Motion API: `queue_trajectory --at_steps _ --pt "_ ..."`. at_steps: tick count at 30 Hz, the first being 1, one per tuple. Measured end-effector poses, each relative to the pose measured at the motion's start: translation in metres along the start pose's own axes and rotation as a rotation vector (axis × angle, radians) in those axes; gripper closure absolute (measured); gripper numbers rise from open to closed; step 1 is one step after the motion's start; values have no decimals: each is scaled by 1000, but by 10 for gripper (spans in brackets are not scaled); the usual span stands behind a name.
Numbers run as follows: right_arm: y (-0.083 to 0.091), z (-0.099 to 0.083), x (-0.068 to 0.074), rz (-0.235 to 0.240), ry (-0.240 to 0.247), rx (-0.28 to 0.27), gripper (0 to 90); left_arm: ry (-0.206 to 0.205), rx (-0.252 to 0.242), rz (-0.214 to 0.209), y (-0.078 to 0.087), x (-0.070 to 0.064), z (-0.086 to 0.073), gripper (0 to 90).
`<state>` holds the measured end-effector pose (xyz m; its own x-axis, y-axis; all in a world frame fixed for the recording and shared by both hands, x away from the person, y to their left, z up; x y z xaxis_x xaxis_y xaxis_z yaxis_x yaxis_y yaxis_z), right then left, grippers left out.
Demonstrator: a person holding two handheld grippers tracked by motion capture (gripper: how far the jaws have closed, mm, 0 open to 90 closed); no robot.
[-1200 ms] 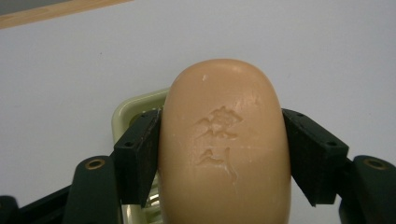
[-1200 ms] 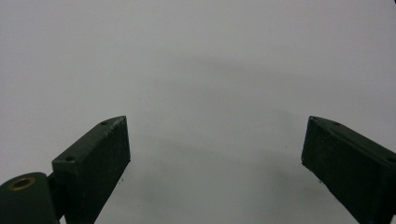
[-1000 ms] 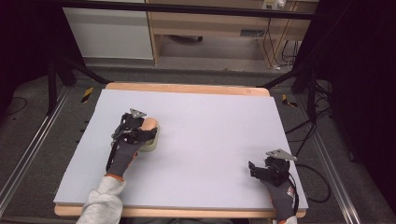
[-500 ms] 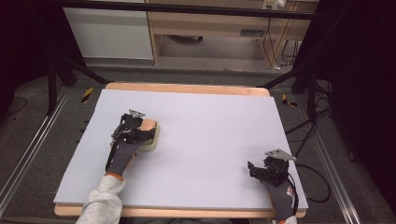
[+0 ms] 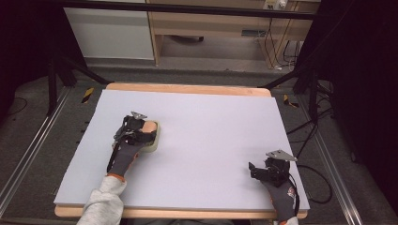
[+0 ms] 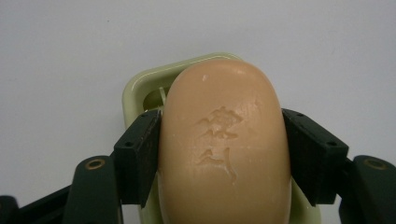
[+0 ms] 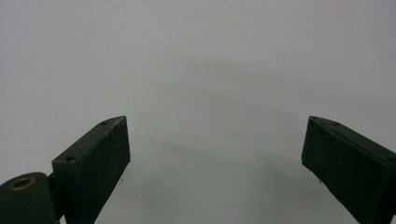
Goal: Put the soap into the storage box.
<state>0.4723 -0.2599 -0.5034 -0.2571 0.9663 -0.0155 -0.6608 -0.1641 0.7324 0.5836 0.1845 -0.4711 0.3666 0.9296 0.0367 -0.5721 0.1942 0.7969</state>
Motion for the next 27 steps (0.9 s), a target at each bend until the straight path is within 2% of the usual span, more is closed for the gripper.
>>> queue_trajectory --at_steps 27 --pt "0 0 0 0 1 2 82 2 24 13 -7 1 -4 317"
Point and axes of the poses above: each handheld gripper's, and its own axes: y roughly backward along the jaws, z roughly out of its top, x roughly to its left, the point moved 4 cm from there along -y, roughly forward along the jaws, and after that the axes turned 7 degrees about x, right-handed, at the moved point
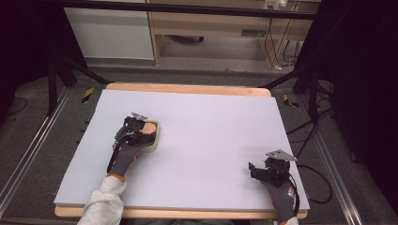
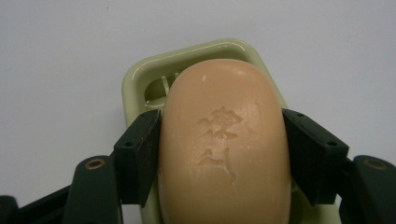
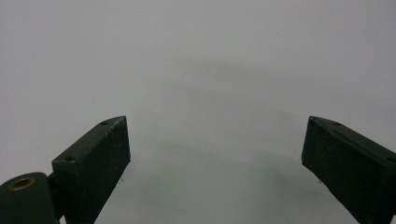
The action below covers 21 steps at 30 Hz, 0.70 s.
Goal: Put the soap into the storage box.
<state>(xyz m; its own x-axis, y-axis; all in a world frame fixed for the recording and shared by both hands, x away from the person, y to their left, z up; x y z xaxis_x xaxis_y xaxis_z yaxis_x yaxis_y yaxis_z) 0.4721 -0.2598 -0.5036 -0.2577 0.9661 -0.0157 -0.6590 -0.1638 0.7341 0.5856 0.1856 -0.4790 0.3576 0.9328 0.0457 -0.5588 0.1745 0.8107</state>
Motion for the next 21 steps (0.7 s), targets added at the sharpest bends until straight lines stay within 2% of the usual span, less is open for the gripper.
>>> queue_trajectory --at_steps 17,21 --pt "0 0 0 -1 2 -1 81 0 5 -11 0 1 0 312" --pt "0 0 0 -1 3 -1 81 5 -12 -17 4 1 2 288"
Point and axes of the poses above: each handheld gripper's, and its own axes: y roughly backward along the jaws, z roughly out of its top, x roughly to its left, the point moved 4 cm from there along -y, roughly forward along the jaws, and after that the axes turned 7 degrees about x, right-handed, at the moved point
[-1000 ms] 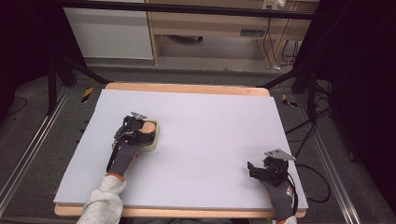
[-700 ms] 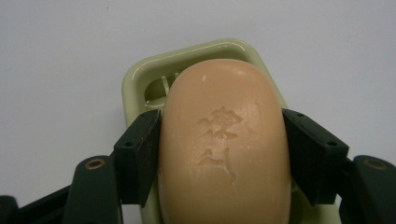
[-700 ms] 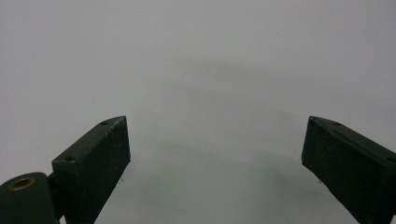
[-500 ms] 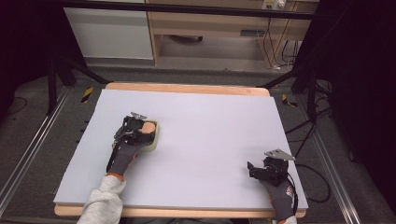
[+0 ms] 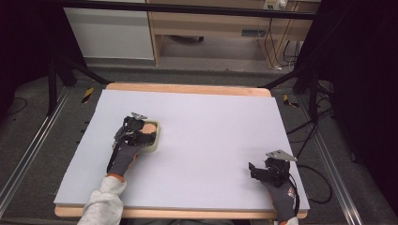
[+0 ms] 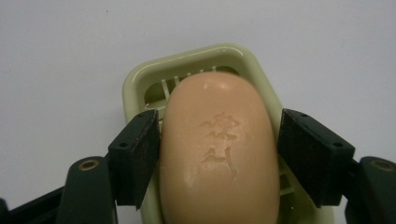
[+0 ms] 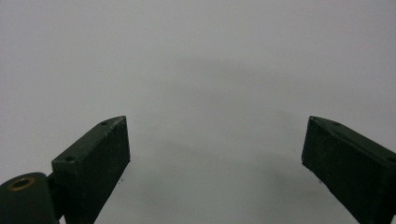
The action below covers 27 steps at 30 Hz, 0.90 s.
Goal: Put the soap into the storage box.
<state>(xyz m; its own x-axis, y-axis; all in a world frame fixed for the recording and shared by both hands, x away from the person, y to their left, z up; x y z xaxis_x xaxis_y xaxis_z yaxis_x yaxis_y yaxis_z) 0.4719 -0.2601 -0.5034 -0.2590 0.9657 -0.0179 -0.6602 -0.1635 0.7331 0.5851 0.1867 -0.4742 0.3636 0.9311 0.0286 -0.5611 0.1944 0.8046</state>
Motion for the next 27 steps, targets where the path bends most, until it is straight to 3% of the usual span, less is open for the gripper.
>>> queue_trajectory --at_steps 9,17,23,27 --pt "1 0 0 2 -5 -2 81 -3 -41 -10 14 -1 4 289" --pt "3 0 -2 0 -6 -11 79 -41 -80 -44 31 -8 4 296" --pt "3 -1 -2 -8 -9 -9 78 -81 -106 -50 43 -15 -4 300" --pt "3 -1 -3 -11 -7 -8 76 -79 -125 -51 50 -16 -12 306"
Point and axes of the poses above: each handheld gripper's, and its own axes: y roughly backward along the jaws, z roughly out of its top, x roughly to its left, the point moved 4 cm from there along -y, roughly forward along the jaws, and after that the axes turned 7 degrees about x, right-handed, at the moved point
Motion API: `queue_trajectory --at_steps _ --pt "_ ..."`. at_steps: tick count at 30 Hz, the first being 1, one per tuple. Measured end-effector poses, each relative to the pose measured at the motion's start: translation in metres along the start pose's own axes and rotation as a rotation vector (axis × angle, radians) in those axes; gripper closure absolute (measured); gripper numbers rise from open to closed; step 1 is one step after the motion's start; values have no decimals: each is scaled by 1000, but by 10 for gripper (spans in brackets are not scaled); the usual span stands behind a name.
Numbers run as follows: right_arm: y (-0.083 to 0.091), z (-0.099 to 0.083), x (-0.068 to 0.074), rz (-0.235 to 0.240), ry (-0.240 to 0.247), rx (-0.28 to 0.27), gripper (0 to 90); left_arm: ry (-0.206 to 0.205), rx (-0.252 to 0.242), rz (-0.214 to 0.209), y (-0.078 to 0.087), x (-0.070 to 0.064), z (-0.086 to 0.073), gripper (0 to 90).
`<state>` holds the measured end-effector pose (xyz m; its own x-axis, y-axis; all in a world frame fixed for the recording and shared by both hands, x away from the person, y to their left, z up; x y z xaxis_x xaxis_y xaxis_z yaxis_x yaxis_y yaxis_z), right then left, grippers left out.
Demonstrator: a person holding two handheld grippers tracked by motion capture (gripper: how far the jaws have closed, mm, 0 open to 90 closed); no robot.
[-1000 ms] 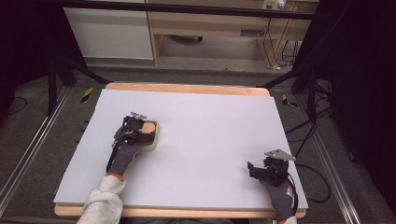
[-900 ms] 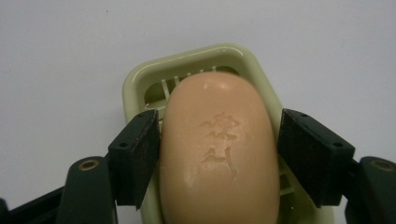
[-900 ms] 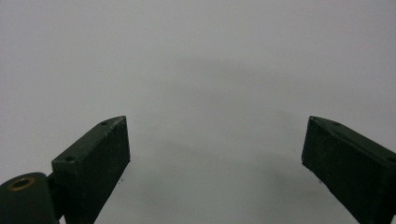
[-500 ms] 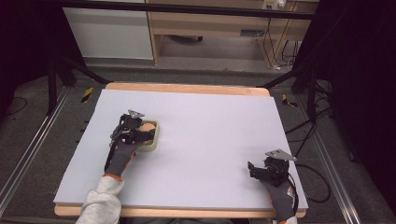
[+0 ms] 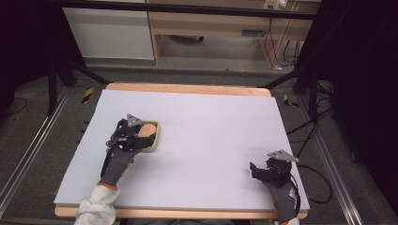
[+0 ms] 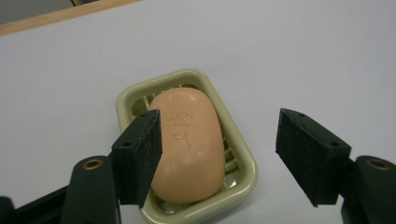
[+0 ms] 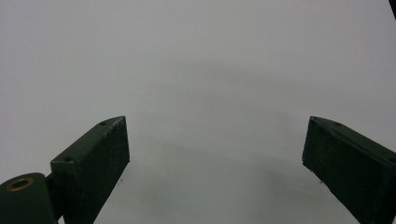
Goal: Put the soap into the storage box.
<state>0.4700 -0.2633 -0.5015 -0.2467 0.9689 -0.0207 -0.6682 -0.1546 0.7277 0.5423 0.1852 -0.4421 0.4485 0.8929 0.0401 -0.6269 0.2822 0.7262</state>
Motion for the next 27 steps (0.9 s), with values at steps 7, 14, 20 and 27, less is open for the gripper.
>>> queue_trajectory --at_steps 7,14,20,27 --pt "0 -1 -1 0 -1 -3 74 -17 -21 -1 10 -4 -15 306" --pt "1 -2 -2 -6 0 -1 71 -11 -48 6 19 -3 -33 295" --pt "0 -2 -2 -10 -6 5 70 -2 -57 29 27 2 -51 282" --pt "0 -3 -3 -9 -10 6 69 0 -39 44 29 6 -71 253"
Point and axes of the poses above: each handheld gripper's, and its own axes: y roughly backward along the jaws, z roughly out of its top, x roughly to its left, the point moved 4 cm from there along -y, roughly forward along the jaws, and after that the axes turned 7 degrees about x, right-handed, at the moved point
